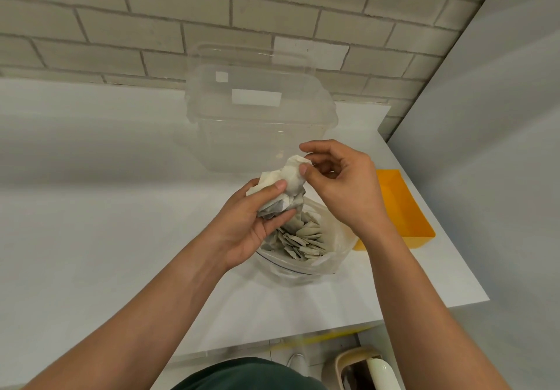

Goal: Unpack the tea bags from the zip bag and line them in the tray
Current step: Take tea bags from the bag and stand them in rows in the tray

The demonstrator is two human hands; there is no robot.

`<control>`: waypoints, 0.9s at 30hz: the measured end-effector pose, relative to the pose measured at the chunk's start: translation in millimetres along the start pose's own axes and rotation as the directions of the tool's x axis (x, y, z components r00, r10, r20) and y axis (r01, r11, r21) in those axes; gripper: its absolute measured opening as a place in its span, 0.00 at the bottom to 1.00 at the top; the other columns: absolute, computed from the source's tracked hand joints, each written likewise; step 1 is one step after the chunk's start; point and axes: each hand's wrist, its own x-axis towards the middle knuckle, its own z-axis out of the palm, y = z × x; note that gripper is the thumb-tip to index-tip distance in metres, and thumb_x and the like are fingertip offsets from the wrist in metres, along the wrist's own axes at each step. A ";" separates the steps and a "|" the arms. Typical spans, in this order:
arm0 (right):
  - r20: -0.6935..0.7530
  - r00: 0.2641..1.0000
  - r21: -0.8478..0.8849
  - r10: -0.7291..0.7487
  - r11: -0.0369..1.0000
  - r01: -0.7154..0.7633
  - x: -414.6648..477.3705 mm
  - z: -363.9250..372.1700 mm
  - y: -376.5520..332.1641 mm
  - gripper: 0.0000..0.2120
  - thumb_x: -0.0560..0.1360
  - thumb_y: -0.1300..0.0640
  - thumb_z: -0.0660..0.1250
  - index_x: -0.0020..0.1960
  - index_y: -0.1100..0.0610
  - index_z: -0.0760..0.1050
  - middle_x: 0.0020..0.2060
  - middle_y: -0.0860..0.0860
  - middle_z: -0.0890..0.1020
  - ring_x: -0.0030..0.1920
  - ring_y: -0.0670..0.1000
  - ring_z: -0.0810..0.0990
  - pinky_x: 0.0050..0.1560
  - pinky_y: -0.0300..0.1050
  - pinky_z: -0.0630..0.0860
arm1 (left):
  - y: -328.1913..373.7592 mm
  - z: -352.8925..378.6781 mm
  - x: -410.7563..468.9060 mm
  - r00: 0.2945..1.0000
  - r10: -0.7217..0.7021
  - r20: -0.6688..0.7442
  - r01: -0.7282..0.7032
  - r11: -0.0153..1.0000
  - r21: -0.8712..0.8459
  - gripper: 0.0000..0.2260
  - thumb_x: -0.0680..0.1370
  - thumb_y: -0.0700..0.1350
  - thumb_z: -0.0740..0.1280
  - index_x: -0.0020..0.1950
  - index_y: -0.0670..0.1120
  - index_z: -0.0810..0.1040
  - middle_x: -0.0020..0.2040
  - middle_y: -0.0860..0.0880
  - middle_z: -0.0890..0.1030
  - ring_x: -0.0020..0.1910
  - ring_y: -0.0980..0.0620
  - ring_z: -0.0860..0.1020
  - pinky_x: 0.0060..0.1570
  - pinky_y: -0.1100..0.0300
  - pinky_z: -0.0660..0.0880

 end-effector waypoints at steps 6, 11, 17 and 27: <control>0.073 0.997 0.020 0.020 1.000 -0.022 -1.0 -3.0 2.4 0.15 0.76 0.58 0.75 0.61 0.48 0.82 0.47 0.43 0.86 0.47 0.42 0.84 0.49 0.37 0.80 | -6.4 1.7 2.4 0.998 0.047 -0.038 -0.042 0.991 0.130 0.18 0.77 0.38 0.74 0.66 0.40 0.77 0.62 0.39 0.84 0.60 0.41 0.84 0.52 0.58 0.83; 0.070 0.984 0.092 0.166 0.981 -0.172 1.5 -10.9 8.2 0.02 0.77 0.53 0.75 0.49 0.50 0.85 0.42 0.41 0.86 0.41 0.39 0.82 0.46 0.40 0.78 | -10.4 7.5 5.9 0.991 0.124 -0.055 -0.112 0.977 0.182 0.17 0.78 0.36 0.73 0.66 0.40 0.76 0.62 0.40 0.84 0.58 0.44 0.85 0.51 0.58 0.83; 0.170 0.975 0.130 0.141 0.978 -0.164 5.5 -25.3 16.0 0.06 0.76 0.53 0.76 0.53 0.49 0.85 0.47 0.44 0.87 0.45 0.46 0.83 0.51 0.46 0.81 | -12.9 21.5 12.9 0.981 0.186 -0.062 -0.168 0.961 0.219 0.16 0.79 0.37 0.72 0.65 0.40 0.76 0.59 0.42 0.85 0.55 0.46 0.86 0.51 0.58 0.83; -0.121 0.953 0.321 0.278 0.919 -0.228 26.1 -67.1 67.8 0.04 0.78 0.58 0.74 0.51 0.58 0.83 0.42 0.56 0.87 0.42 0.52 0.85 0.45 0.42 0.83 | -20.6 40.0 36.5 0.977 0.145 -0.159 -0.119 0.980 0.160 0.24 0.76 0.32 0.74 0.71 0.40 0.74 0.67 0.38 0.78 0.58 0.39 0.85 0.49 0.50 0.84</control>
